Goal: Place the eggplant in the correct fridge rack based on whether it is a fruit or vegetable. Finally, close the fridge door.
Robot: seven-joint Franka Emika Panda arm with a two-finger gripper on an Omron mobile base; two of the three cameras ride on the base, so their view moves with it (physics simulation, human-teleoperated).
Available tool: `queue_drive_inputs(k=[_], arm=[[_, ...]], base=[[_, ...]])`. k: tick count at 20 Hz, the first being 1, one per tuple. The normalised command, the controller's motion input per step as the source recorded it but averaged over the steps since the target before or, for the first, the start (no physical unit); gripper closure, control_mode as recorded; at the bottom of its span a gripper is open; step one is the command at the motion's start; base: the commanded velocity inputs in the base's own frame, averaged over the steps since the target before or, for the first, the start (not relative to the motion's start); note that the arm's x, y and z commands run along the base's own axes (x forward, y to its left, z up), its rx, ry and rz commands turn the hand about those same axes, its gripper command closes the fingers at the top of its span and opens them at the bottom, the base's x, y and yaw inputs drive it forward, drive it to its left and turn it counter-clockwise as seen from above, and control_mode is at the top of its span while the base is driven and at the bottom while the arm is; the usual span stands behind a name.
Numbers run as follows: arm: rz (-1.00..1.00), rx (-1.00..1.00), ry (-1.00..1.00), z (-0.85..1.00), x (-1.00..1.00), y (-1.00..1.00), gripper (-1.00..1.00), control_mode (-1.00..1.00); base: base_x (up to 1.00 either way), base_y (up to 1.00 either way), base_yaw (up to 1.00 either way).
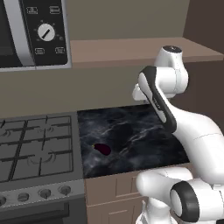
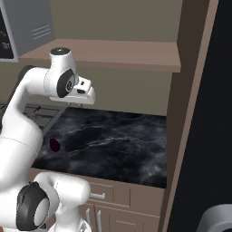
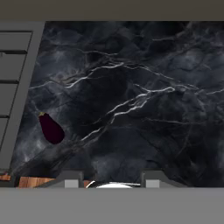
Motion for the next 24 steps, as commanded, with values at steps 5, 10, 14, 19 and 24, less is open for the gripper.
queue_drive_inputs(k=[5,10,14,19,24], arm=[[0.04,-0.05,-0.01,-0.34,-0.58,0.18,-1.00,-1.00],[0.11,-0.05,-0.11,-0.58,-0.72,0.52,-1.00,-1.00],[0.14,0.00,-0.01,-0.67,-0.41,0.55,-1.00,-1.00],[0.12,0.00,0.00,-0.44,-0.04,0.46,-1.00,-1.00],[0.12,0.00,0.03,-0.40,0.00,0.60,-1.00,-1.00]], base=[[0.00,0.00,0.00],[0.00,0.00,0.00],[0.00,0.00,0.00],[0.00,0.00,0.00],[0.00,0.00,0.00]])
